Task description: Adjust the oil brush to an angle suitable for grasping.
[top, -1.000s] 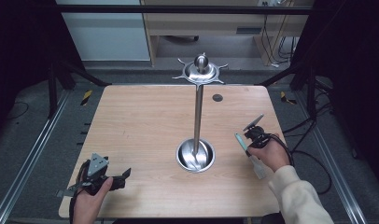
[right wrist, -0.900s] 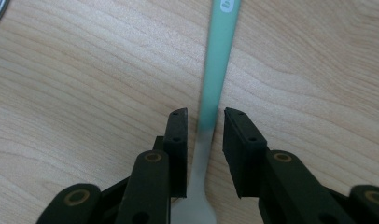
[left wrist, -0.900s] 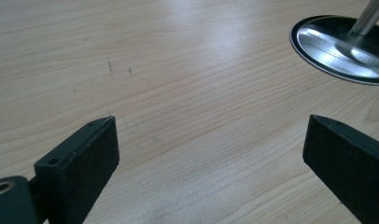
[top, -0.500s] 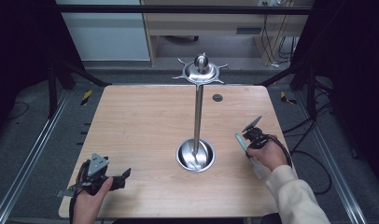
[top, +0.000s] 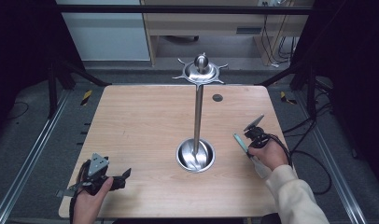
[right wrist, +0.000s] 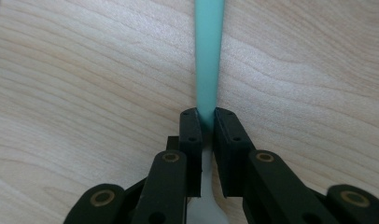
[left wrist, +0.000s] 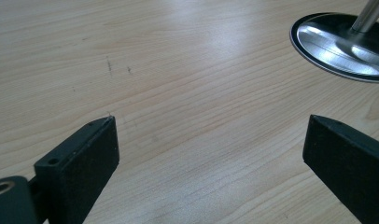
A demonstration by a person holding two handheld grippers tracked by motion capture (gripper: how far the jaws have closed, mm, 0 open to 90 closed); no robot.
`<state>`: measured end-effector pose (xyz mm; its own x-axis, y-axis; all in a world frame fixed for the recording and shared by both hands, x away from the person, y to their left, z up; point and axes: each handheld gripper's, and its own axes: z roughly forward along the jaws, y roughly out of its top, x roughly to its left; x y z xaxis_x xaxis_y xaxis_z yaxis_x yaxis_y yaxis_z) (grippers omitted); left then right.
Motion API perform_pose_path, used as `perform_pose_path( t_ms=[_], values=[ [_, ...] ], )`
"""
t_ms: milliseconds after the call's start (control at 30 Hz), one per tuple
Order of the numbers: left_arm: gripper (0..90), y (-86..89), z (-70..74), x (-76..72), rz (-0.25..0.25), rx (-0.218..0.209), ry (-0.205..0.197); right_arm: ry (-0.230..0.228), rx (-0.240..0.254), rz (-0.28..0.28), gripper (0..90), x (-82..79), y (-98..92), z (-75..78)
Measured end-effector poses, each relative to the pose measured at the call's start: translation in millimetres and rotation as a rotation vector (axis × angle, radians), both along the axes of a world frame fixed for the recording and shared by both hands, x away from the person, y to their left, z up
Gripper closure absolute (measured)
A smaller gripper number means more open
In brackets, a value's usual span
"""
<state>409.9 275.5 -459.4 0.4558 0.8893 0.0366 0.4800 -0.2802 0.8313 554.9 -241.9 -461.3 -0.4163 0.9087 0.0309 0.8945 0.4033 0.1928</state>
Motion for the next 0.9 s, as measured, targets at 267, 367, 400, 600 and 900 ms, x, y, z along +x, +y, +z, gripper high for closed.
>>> perform_pose_path(
  t_ms=[267,367,400,600,900],
  values=[
    [3.2,0.1,0.3,-0.1,0.001,0.003,-0.002,-0.087,0.079,0.009,82.1,-4.2,-10.3,39.7],
    [3.2,0.1,0.3,0.0,-0.001,0.003,-0.003,-0.159,0.133,0.011,82.1,-8.8,-16.5,63.0],
    [3.2,0.3,0.5,0.0,-0.003,0.006,-0.004,-0.197,0.157,0.02,82.1,-11.1,-19.5,71.7],
    [3.2,0.0,0.7,-0.7,-0.006,0.008,-0.006,-0.362,0.303,0.017,82.1,-27.1,-28.0,107.1],
    [3.2,0.7,0.3,-0.3,0.003,0.004,-0.005,-0.524,0.436,0.044,82.2,-51.7,-26.6,141.7]
  ],
)
